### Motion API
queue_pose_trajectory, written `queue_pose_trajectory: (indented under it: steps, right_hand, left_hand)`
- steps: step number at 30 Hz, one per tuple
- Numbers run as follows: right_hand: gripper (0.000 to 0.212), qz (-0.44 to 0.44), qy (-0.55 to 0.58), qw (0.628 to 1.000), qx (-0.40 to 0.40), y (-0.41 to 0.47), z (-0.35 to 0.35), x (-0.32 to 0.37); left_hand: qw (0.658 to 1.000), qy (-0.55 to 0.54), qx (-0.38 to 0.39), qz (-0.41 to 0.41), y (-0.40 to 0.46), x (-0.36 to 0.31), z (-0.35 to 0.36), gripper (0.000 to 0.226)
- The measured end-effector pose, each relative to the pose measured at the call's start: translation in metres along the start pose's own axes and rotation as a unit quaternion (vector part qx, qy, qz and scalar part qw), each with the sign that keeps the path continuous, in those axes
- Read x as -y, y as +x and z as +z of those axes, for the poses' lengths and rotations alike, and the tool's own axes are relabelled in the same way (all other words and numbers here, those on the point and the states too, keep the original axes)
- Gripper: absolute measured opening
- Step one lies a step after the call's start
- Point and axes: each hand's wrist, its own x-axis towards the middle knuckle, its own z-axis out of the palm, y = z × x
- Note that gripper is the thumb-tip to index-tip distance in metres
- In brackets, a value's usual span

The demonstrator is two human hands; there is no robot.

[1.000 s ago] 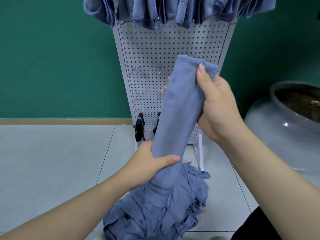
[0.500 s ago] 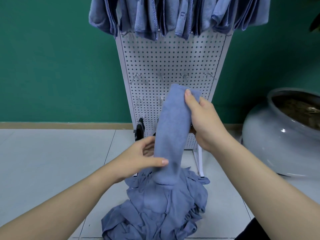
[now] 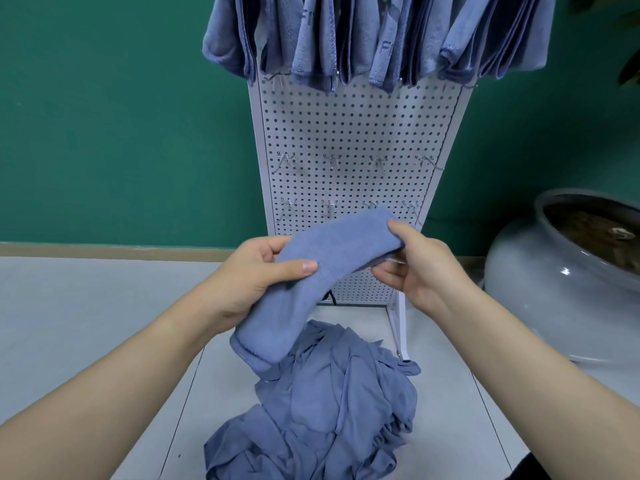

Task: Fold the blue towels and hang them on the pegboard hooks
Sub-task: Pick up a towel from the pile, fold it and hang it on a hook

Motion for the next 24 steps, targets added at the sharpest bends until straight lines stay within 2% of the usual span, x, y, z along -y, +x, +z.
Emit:
queue_pose_trajectory:
  steps: [3, 5, 7, 9, 11, 12, 13, 14, 17, 19, 22, 24]
  right_hand:
    - [0.028, 0.042, -0.036, 0.998, 0.038, -0.001, 0.001, -0.010]
    - [0.030, 0.044, -0.111, 0.991, 0.066, -0.004, 0.002, -0.019]
    - [0.033, -0.037, -0.231, 0.970, 0.062, -0.008, 0.003, -0.028]
    - [0.049, -0.211, -0.348, 0.913, 0.038, -0.015, 0.003, -0.031]
    - [0.070, -0.380, -0.411, 0.823, 0.094, -0.026, 0.003, -0.032]
    - [0.077, -0.436, -0.434, 0.778, 0.128, -0.029, 0.004, -0.034]
    - [0.080, -0.469, -0.443, 0.750, 0.149, -0.031, 0.006, -0.039]
    - [0.081, -0.481, -0.435, 0.746, 0.152, -0.034, 0.008, -0.042]
    - [0.077, -0.491, -0.364, 0.783, 0.112, -0.038, 0.019, -0.047]
    - [0.076, -0.500, -0.352, 0.787, 0.084, -0.039, 0.022, -0.048]
    - [0.065, -0.485, -0.353, 0.798, 0.058, -0.043, 0.023, -0.049]
    - [0.058, -0.454, -0.340, 0.822, 0.041, -0.047, 0.025, -0.048]
  left_hand:
    - [0.999, -0.051, 0.000, 0.012, -0.001, -0.009, -0.009, 0.034]
    - [0.997, -0.076, 0.000, 0.015, -0.002, -0.012, -0.013, 0.036]
    - [0.995, -0.096, 0.003, 0.014, -0.003, -0.016, -0.015, 0.031]
    - [0.994, -0.105, 0.011, 0.012, -0.005, -0.019, -0.017, 0.031]
    - [0.993, -0.111, 0.025, 0.010, -0.007, -0.022, -0.017, 0.039]
    - [0.993, -0.113, 0.035, 0.010, -0.008, -0.022, -0.017, 0.043]
    - [0.992, -0.115, 0.047, 0.010, -0.009, -0.023, -0.016, 0.046]
    - [0.991, -0.115, 0.062, 0.010, -0.010, -0.023, -0.015, 0.046]
    - [0.990, -0.096, 0.099, 0.004, -0.012, -0.025, -0.008, 0.045]
    - [0.989, -0.091, 0.113, -0.003, -0.012, -0.025, -0.003, 0.046]
    - [0.990, -0.086, 0.110, 0.001, -0.011, -0.023, 0.003, 0.042]
    - [0.996, -0.028, 0.082, 0.022, -0.012, -0.021, 0.006, 0.037]
